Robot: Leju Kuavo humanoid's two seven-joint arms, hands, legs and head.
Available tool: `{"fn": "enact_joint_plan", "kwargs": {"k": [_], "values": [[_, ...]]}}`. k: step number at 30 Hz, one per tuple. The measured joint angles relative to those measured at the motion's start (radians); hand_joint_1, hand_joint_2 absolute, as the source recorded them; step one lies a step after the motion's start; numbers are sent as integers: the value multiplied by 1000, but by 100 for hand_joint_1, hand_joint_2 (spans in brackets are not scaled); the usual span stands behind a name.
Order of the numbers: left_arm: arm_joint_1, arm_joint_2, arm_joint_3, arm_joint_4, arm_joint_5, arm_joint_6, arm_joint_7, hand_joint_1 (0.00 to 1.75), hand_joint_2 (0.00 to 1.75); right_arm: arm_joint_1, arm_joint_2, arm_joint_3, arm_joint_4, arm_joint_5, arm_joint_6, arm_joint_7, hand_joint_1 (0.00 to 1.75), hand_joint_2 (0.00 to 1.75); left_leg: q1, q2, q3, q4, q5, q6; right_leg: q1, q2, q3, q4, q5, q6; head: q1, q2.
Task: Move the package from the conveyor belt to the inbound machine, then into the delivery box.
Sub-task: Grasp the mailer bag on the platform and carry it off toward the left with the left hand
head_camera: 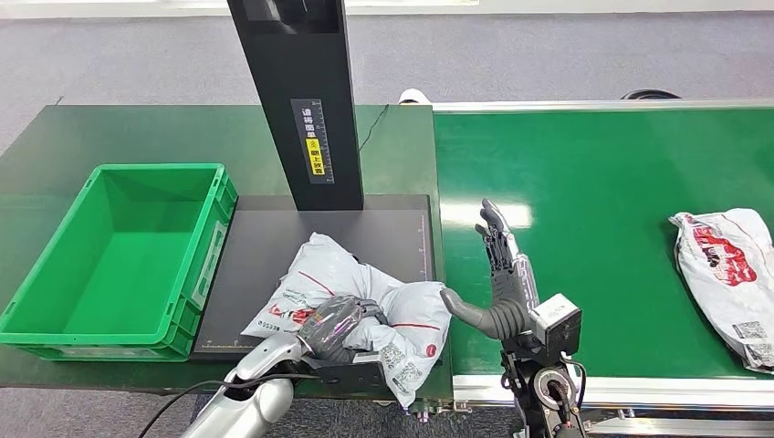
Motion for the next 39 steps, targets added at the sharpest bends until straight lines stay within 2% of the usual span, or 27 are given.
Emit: {"fn": "enact_joint_plan", "kwargs": {"k": [6, 10, 15, 20, 25, 35, 39], "values": [[2, 1, 0, -1, 9, 10, -9, 175, 175, 0, 0, -3, 0, 0, 0, 0, 0, 175, 0, 0, 0, 0, 0, 0, 0, 0, 0, 0, 0, 0, 0, 0], [19, 8, 1, -22, 39, 68, -58, 175, 175, 1, 0, -5, -1, -1, 0, 0, 0, 175, 0, 0, -1, 0, 0, 0, 0, 0, -1, 0, 0, 0, 0, 0], [61, 15, 23, -124, 122, 220, -161, 175, 175, 7, -1, -8, -17, -7, 3, 0, 0, 175, 0, 0, -3, 0, 0, 0, 0, 0, -4, 0, 0, 0, 0, 0], [94, 16, 65, -262, 189, 437, -285, 175, 175, 7, -2, -11, -28, -20, 6, 4, 0, 175, 0, 0, -4, 0, 0, 0, 0, 0, -5, 0, 0, 0, 0, 0], [107, 17, 92, -352, 184, 509, -300, 175, 175, 5, -2, -13, -31, -21, 6, 12, 0, 175, 0, 0, -4, 0, 0, 0, 0, 0, -5, 0, 0, 0, 0, 0], [120, 20, 109, -406, 174, 582, -315, 175, 175, 5, -3, -13, -31, -24, 6, 12, 0, 175, 0, 0, -5, 0, 0, 0, 0, 0, -5, 0, 0, 0, 0, 0], [125, 25, 130, -438, 98, 660, -306, 175, 175, 5, -3, -13, -31, -24, 6, 12, 0, 175, 0, 0, -5, 0, 0, 0, 0, 0, -5, 0, 0, 0, 0, 0]]}}
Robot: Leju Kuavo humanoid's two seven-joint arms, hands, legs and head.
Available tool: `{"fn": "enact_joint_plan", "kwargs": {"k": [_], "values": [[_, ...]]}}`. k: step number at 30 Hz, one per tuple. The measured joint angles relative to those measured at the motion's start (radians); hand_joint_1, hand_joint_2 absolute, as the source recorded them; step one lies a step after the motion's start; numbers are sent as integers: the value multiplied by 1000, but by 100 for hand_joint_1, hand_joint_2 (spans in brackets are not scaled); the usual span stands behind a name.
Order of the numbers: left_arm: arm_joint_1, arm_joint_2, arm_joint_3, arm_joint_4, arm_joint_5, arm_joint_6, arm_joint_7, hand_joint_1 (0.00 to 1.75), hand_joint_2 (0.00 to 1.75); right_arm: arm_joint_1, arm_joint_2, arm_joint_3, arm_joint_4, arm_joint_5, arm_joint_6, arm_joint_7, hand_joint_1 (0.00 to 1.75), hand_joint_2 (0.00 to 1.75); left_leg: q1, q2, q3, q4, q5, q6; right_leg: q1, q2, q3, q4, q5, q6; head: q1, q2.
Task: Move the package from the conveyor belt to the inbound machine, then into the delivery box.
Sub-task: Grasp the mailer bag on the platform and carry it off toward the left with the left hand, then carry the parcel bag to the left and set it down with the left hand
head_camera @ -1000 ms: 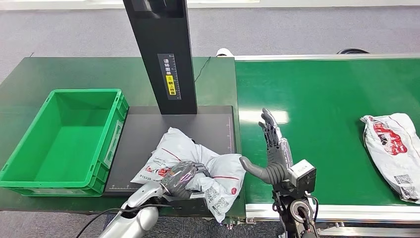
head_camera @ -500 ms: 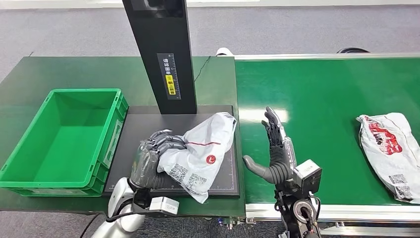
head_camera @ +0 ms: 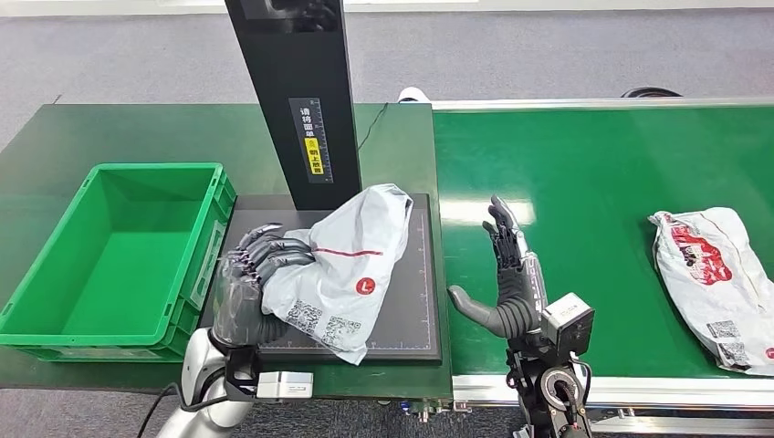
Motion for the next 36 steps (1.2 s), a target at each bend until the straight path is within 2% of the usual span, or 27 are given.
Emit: {"fn": "enact_joint_plan", "kwargs": {"k": [4, 10, 18, 36], "values": [[2, 11, 26, -34, -152, 78, 53, 175, 175, 1, -1, 0, 0, -3, -1, 0, 0, 175, 0, 0, 0, 0, 0, 0, 0, 0, 0, 0, 0, 0, 0, 0], [1, 41, 100, -71, -248, 123, 118, 175, 175, 8, -6, 0, -1, -10, -8, -3, 0, 175, 0, 0, 0, 0, 0, 0, 0, 0, 0, 0, 0, 0, 0, 0], [0, 57, 169, -78, -260, 124, 122, 175, 175, 17, -10, 0, -3, -12, -10, -4, 0, 175, 0, 0, 0, 0, 0, 0, 0, 0, 0, 0, 0, 0, 0, 0], [0, 65, 178, -82, -260, 124, 122, 175, 175, 20, -11, 0, -6, -12, -10, -4, 0, 175, 0, 0, 0, 0, 0, 0, 0, 0, 0, 0, 0, 0, 0, 0]]}}
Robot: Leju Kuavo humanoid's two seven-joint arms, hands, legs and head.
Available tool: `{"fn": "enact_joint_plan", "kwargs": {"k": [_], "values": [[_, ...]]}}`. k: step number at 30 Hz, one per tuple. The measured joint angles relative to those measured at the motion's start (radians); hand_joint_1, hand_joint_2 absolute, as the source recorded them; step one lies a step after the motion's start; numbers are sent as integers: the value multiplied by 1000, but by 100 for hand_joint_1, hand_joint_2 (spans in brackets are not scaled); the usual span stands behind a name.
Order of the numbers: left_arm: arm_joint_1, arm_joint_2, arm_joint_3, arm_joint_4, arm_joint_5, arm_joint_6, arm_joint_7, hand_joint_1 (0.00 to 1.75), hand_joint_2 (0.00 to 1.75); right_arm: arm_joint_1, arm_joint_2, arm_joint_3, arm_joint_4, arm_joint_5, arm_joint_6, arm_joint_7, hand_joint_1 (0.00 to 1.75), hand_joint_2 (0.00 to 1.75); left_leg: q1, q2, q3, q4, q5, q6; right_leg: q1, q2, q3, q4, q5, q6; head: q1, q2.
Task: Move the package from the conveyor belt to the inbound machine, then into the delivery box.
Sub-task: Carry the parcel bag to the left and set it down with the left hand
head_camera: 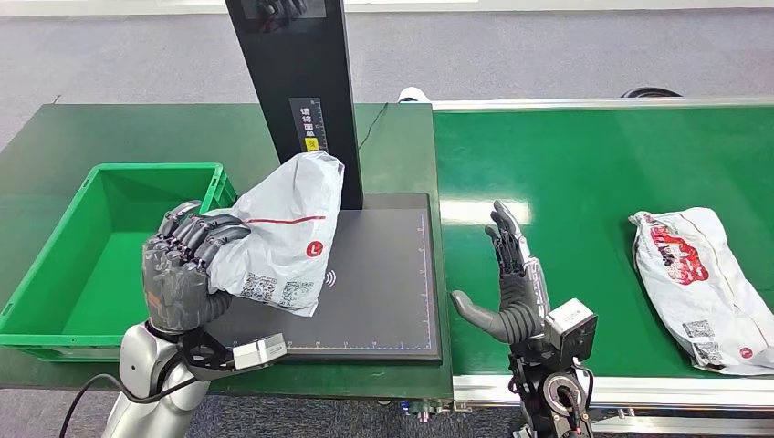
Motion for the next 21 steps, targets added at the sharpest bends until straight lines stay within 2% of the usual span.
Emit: {"fn": "enact_joint_plan", "kwargs": {"k": [11, 12, 14, 16, 18, 19, 21], "values": [[0, 1, 2, 0, -3, -2, 3, 175, 175, 0, 0, 0, 0, 0, 0, 0, 0, 175, 0, 0, 0, 0, 0, 0, 0, 0, 0, 0, 0, 0, 0, 0], [-3, 1, 5, 4, -17, -12, 20, 175, 175, 1, 0, 0, -1, 0, -1, 0, 0, 175, 0, 0, 0, 0, 0, 0, 0, 0, 0, 0, 0, 0, 0, 0], [-45, 15, 29, 77, -47, -34, 127, 175, 175, 4, 0, 0, -5, 2, -6, 1, 0, 175, 0, -1, -1, 0, 0, 0, 0, -2, 1, 0, 0, 0, 2, 0], [-127, 60, 123, 255, -47, -34, 322, 175, 175, 10, 1, 0, -13, 6, -9, 2, 0, 175, 1, 4, 0, -1, 1, -1, 1, 2, -1, 0, 2, -3, 5, 0], [-194, 101, 276, 430, -35, -12, 460, 175, 175, 19, 1, -3, -22, 8, -9, 3, 0, 175, 3, 16, 1, -1, 2, -3, 4, 14, -6, 1, 6, -8, 0, 0], [-216, 109, 342, 490, -40, -5, 473, 175, 175, 23, 1, -6, -25, 8, -9, 3, 0, 175, 5, 19, 0, -1, 2, -4, 5, 18, -8, 1, 8, -8, -4, 0], [-250, 112, 429, 577, -62, 0, 445, 175, 175, 28, 1, -9, -28, 9, -9, 4, 0, 175, 6, 18, -2, -1, 3, -5, 6, 18, -10, 1, 8, -8, -7, 0]]}}
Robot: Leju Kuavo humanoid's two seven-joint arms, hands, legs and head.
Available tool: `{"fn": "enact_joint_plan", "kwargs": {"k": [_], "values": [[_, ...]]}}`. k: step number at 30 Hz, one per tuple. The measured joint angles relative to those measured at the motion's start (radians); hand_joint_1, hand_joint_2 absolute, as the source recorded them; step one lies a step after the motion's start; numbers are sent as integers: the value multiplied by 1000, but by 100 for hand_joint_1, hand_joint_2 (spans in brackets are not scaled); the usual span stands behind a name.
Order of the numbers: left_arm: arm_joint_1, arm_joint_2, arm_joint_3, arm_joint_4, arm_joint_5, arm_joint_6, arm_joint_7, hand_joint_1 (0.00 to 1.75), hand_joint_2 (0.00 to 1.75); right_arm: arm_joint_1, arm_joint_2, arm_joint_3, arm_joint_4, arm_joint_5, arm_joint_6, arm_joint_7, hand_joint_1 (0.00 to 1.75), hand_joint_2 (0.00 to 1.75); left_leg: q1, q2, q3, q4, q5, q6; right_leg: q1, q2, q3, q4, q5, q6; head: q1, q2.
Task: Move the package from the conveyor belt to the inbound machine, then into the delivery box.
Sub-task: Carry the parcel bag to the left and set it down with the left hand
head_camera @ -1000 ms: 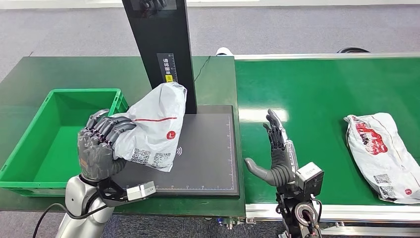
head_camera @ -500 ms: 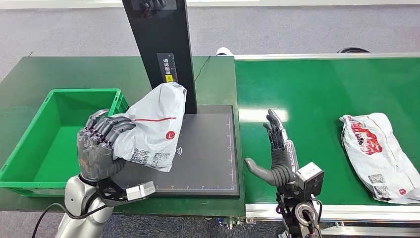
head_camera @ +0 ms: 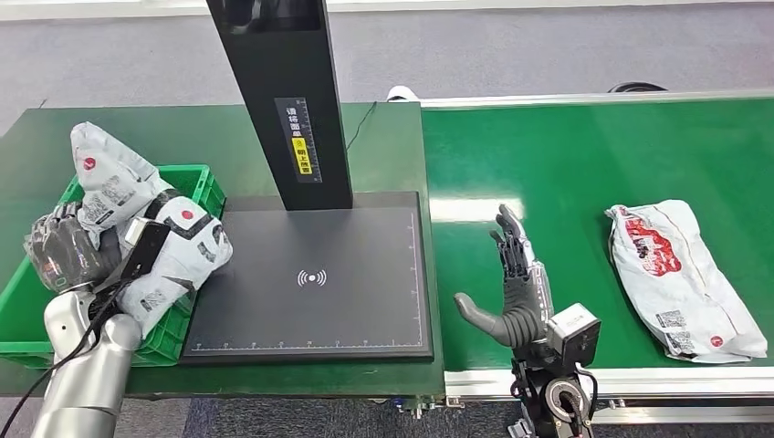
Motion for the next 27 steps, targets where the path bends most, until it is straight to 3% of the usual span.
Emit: {"fn": "enact_joint_plan", "kwargs": {"k": [8, 13, 20, 27], "values": [[-40, -7, 106, 110, -32, -4, -14, 175, 175, 0, 2, -1, -2, 5, 0, 0, 0, 175, -1, -4, -1, 0, 0, 0, -1, -3, 1, 0, -1, 1, 1, 0], [-42, -14, 122, 126, -30, -8, -17, 175, 175, 0, 2, -1, -2, 5, 0, 0, 0, 175, -1, -5, -1, 0, 1, 0, -1, -4, 1, 0, 0, 1, 1, 0], [-38, -24, 132, 115, 58, 0, -118, 175, 175, 0, 2, 0, -2, 5, 0, 0, 0, 175, -1, -7, -1, 0, 1, 0, -1, -6, 2, 0, -1, 1, 1, 0], [-31, -33, 138, 97, 66, 0, -133, 175, 175, 0, 2, 0, -2, 5, 0, 0, 0, 175, -1, -7, -1, 0, 1, 0, -1, -6, 2, 0, -1, 1, 1, 0]]}}
